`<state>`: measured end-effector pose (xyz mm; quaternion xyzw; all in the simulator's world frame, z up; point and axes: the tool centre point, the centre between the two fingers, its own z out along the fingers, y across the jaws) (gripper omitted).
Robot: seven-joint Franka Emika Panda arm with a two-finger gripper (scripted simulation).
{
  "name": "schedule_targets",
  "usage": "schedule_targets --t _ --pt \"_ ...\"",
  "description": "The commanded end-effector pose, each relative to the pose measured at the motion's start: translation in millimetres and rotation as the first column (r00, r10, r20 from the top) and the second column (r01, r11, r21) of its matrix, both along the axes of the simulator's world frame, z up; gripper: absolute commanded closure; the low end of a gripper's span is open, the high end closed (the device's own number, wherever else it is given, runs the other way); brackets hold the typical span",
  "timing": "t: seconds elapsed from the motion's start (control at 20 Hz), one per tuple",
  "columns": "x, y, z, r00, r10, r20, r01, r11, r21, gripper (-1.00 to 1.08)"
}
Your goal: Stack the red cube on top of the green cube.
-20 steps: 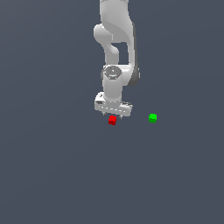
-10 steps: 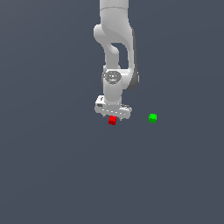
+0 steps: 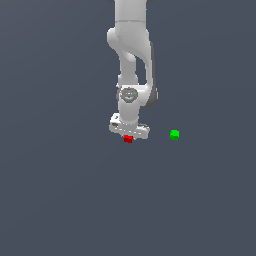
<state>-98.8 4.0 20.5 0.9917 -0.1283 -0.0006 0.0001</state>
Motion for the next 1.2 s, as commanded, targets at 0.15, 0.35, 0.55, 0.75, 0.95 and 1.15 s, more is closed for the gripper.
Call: schedule_targets --t 0.15,0.35,0.55,0.75,0.95,1.15 --pt "0 0 -1 1.000 0.000 0.001 0.000 1.000 0.000 1.08" --pt "0 0 -1 1.000 0.000 0.001 0.000 1.000 0.000 1.08" --pt "0 0 1 1.000 0.000 0.001 0.000 1.000 0.000 1.08" --pt "0 0 9 1.000 0.000 0.001 0.000 1.000 0.000 1.08" --pt "0 0 26 1.000 0.000 0.001 0.000 1.000 0.000 1.08" --pt "-1 0 51 1.000 0.000 0.001 0.000 1.000 0.000 1.08"
